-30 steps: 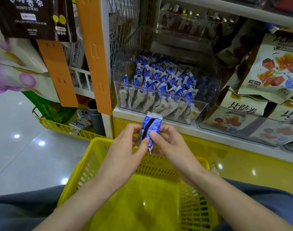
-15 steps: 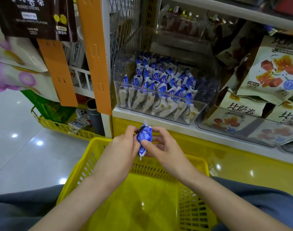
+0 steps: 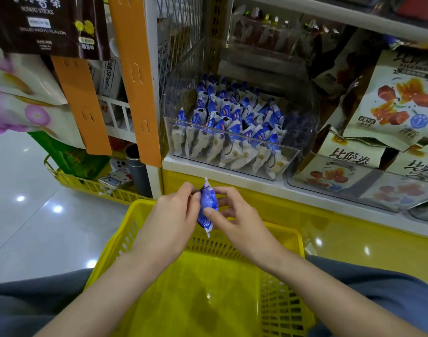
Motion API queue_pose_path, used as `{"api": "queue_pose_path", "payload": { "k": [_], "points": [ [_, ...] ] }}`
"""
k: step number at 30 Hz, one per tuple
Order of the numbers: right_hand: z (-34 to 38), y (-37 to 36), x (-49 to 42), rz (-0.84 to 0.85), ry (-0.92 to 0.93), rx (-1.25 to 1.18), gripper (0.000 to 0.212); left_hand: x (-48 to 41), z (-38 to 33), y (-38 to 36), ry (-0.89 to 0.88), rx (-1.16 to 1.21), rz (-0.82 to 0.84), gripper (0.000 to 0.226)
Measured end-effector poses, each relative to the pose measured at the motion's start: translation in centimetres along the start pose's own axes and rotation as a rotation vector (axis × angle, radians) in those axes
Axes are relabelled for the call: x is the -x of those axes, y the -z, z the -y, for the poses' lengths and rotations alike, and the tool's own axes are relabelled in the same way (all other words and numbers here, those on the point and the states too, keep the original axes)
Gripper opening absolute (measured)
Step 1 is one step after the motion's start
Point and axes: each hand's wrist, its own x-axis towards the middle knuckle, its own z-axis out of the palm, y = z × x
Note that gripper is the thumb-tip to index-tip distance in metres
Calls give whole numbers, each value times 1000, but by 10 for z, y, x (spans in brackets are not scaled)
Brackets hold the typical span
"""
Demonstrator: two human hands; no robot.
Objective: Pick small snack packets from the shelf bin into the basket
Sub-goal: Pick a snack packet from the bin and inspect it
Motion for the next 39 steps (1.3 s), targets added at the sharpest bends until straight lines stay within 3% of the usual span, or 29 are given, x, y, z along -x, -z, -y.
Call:
{"api": "queue_pose_path", "payload": {
  "k": [7, 12, 16, 18, 22, 27, 35, 39],
  "points": [
    [-5, 2, -2, -49, -27, -22, 26, 3, -2, -5, 64, 123, 84, 26],
    [-7, 6, -2, -184, 26, 228, 57, 0, -14, -5, 267, 631, 187, 12],
    [-7, 3, 2, -125, 146, 365, 66, 0, -15, -8, 244, 669, 162, 10],
    [-5, 3, 1, -94, 123, 294, 57, -2, -13, -7, 248, 627, 118, 16],
    [5, 8, -6, -67, -13, -29, 10, -5, -13, -5, 228, 630, 172, 25],
    [13, 14, -6, -74, 24, -155, 8, -6, -11, -4, 236, 671, 201, 29],
    [15, 17, -1, -219, 264, 291, 6, -6, -15, -6, 374, 830, 234, 25],
    [15, 21, -6, -343, 57, -15, 9, -6, -16, -6, 437, 907, 307, 31]
  ]
}}
